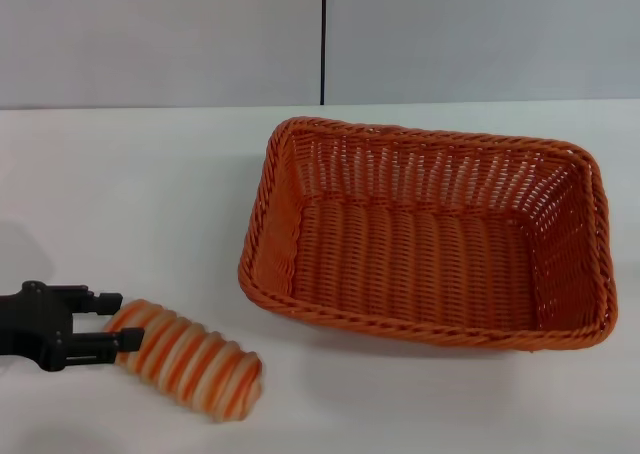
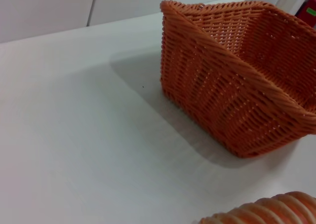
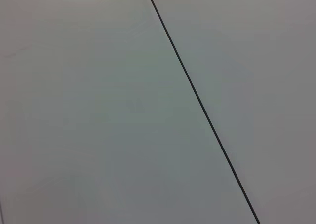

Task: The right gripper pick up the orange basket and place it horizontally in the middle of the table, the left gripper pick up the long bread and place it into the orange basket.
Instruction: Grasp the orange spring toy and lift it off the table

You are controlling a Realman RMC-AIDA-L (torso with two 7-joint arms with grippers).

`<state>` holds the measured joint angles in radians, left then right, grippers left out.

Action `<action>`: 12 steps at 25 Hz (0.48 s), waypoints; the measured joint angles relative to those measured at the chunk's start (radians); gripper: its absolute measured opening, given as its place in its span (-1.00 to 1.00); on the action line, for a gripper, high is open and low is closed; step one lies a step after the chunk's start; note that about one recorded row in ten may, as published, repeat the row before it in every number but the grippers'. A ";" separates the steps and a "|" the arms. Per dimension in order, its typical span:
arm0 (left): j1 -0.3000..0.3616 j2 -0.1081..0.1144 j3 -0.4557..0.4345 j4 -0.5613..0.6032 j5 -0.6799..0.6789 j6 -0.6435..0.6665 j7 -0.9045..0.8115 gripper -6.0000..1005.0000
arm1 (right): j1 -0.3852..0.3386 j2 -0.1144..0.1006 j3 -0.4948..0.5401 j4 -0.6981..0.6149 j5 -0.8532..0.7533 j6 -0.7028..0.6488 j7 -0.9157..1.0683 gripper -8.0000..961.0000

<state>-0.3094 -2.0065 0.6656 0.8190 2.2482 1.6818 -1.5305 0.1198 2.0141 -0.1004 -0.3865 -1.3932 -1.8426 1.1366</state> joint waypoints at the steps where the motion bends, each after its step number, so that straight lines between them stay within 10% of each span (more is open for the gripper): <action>1: -0.001 0.000 0.000 0.000 0.001 -0.002 0.000 0.26 | 0.001 0.000 0.002 0.000 0.000 0.000 0.000 0.45; 12: -0.025 -0.004 0.002 -0.023 0.038 -0.004 0.011 0.25 | 0.005 0.000 0.007 -0.001 0.008 -0.002 0.007 0.45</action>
<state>-0.3342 -2.0101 0.6679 0.7962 2.2862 1.6779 -1.5199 0.1245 2.0141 -0.0934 -0.3875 -1.3853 -1.8446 1.1441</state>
